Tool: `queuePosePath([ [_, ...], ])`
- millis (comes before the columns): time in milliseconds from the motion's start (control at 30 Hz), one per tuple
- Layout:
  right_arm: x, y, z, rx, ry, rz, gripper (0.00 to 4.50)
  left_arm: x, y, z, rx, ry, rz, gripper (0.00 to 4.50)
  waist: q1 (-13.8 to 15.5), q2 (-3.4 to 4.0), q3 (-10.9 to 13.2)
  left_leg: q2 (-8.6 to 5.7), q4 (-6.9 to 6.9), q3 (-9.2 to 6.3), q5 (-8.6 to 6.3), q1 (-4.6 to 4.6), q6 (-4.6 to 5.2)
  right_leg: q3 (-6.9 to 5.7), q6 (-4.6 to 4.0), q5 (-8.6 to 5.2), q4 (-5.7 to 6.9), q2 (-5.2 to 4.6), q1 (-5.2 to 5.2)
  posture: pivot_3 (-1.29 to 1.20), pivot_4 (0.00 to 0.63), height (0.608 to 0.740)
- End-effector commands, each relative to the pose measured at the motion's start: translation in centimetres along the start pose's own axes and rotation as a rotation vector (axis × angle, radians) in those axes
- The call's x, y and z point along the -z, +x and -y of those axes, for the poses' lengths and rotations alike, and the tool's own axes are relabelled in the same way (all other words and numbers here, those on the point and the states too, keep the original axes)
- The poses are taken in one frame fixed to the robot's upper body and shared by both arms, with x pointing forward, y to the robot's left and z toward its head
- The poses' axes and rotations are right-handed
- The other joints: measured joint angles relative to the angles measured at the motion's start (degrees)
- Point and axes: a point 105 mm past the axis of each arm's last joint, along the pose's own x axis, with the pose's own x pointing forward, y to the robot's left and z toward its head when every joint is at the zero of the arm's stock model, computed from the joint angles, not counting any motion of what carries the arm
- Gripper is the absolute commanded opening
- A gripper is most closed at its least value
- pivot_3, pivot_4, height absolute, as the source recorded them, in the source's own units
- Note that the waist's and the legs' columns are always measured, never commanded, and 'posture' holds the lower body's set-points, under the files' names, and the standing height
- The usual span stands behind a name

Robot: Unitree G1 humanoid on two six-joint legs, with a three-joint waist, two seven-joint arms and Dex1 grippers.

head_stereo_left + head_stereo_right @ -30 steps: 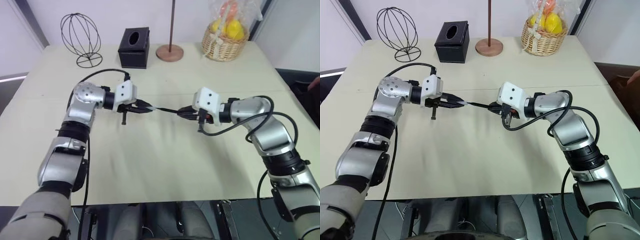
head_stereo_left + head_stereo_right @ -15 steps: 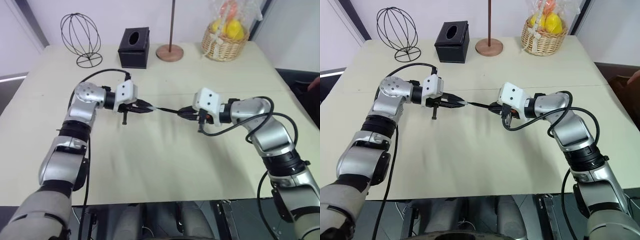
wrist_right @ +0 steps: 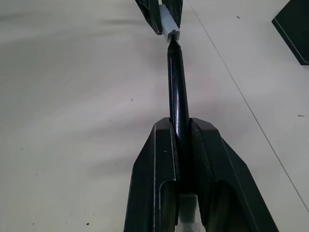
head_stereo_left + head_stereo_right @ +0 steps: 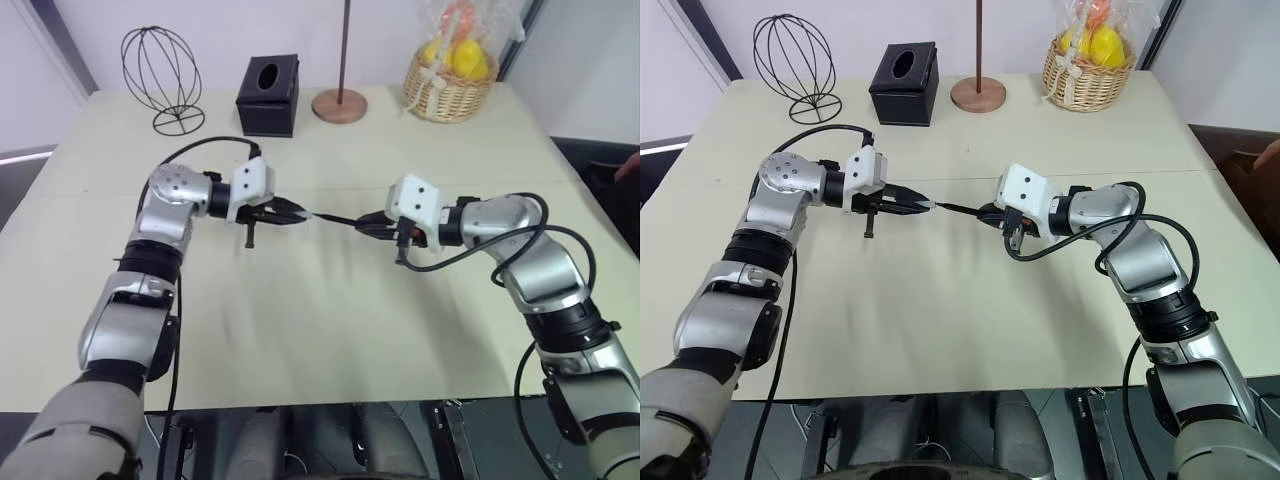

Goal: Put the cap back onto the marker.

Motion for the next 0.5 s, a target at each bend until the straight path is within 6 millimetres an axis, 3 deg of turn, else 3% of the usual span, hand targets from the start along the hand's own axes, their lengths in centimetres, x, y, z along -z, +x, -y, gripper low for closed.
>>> queuePosePath([
  [33, -0.8, 0.2, -0.5, -0.017, -0.026, 0.032, 0.0, -3.4, 0.0, -1.4, -0.036, 0.091, 0.094, 0.02, -0.02, 0.0, 0.0, 0.0, 0.0, 0.0, 0.0, 0.0, 0.0, 0.0, 0.0, 0.0, 0.0, 0.0, 0.0, 0.0, 0.15, 0.74],
  [367, -0.1, -0.2, -0.2, 0.006, -0.014, 0.013, 0.0, -3.0, -0.3, -1.0, -0.026, 0.084, 0.081, 0.02, 0.0, 0.01, 0.0, 0.01, 0.0, -0.01, 0.0, 0.0, 0.0, 0.0, 0.0, 0.0, 0.0, 0.0, 0.0, 0.0, 0.15, 0.74],
  [500, 0.0, -0.8, 0.9, 0.048, -0.017, 0.007, 0.0, -2.2, -0.9, -0.6, -0.004, 0.082, 0.039, 0.02, -0.04, 0.0, 0.0, 0.0, 0.01, 0.0, 0.0, 0.0, 0.0, 0.02, 0.0, 0.0, 0.01, 0.0, 0.0, 0.0, 0.15, 0.74],
])
